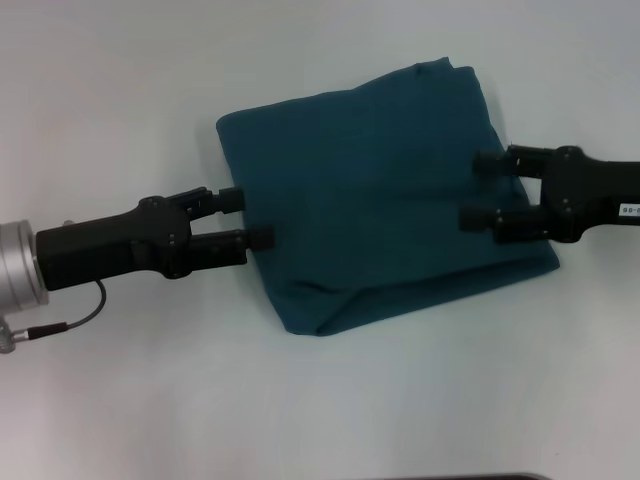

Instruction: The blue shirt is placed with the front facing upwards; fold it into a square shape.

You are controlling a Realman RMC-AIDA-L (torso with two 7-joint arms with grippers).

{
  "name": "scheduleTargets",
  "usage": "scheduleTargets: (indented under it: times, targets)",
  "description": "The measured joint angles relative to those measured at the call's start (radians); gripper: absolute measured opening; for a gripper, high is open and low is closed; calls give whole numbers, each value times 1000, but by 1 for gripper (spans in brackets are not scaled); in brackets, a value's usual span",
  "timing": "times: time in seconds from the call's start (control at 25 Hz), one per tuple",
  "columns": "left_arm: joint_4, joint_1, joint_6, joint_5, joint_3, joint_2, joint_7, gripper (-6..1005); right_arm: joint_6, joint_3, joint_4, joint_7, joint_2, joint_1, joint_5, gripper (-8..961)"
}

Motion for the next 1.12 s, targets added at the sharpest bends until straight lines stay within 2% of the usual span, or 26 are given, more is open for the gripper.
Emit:
scheduleTargets:
  times: [0.16,0.48,0.72,1.12]
  targets:
    - [-1,-1,0,0,0,1,0,908,0,-38,0,2,0,3,-1,927]
    - [-1,-2,0,18,0,2,4,909,5,-47,0,5,0,9,-11,927]
    - [-1,-2,0,23,0,-1,7,909,12,-56,0,5,11,23,-11,927]
    - [-1,1,0,23,2,-1,8,909,34,-59,9,5,17,29,-11,927]
